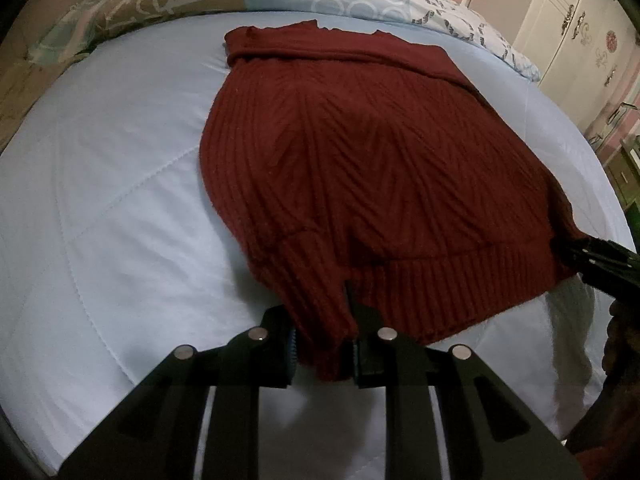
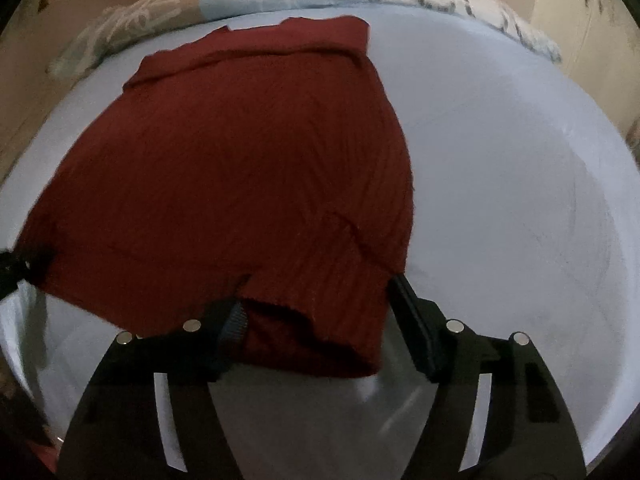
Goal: Fold small clothes
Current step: 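Grasp the sweater hem with both grippers together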
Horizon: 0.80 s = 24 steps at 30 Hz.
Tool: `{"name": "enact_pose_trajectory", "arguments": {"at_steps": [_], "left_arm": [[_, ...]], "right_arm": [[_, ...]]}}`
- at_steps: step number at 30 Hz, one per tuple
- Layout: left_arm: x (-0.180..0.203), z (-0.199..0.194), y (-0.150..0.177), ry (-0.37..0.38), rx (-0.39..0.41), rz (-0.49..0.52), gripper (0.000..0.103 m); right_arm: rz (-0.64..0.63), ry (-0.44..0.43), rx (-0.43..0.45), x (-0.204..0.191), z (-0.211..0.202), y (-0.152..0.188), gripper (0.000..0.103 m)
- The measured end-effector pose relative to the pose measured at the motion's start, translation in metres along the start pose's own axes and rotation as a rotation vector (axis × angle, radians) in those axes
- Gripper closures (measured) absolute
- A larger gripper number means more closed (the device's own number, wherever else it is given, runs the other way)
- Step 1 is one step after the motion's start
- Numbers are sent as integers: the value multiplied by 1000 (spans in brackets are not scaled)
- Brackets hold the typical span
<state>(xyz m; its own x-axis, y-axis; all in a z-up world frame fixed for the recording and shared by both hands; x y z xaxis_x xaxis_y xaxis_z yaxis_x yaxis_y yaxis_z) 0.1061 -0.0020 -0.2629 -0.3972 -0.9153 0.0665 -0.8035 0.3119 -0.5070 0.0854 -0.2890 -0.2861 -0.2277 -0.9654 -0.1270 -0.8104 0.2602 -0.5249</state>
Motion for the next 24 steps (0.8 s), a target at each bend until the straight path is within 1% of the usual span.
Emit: {"name": "enact_pose_trajectory", "arguments": {"at_steps": [2, 3, 5, 8, 9, 10, 14, 17, 19, 24], "left_arm": [[0, 0, 0, 0, 1, 0, 83], [0, 0, 0, 1, 1, -1, 83], [0, 0, 0, 2, 4, -7, 83], [1, -2, 1, -1, 16, -12, 83], [1, -3, 2, -4, 22, -12, 84], [1, -4, 3, -6, 26, -13, 85], [-4, -12, 5, -15, 56, -28, 87], [-6, -20, 8, -30, 69, -24, 88], [-8, -24, 13, -19, 60, -33, 88], [-10, -46, 30, -31, 67, -30, 88]], "right_arm": [[32, -1, -6, 8, 0, 0, 50], [51, -9, -9, 13, 0, 0, 53], [89, -34, -15, 23, -1, -1, 74], [83, -52, 4, 24, -8, -2, 90], [67, -52, 13, 22, -10, -1, 93], [41, -48, 27, 18, -13, 0, 95], [-25, -47, 81, 7, -30, 4, 96], [-47, -62, 94, 1, -42, 7, 96], [-55, -74, 101, -1, -53, 12, 96], [-101, -95, 82, -8, -73, 28, 96]]}}
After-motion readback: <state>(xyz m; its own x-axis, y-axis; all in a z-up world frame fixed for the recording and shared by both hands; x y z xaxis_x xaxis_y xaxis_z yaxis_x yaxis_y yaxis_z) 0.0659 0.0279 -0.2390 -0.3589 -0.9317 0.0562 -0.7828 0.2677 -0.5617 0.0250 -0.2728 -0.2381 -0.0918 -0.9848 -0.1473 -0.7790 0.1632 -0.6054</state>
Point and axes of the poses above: each gripper's, at about its wrist camera, not at the fingertips, and z roughly the way its jaws point, x to its right, y to its underside, the point moved 6 cm from there along z, roughly the way its jaws point, and after that the axes turned 9 degrees about z, right-handed, at the moved point
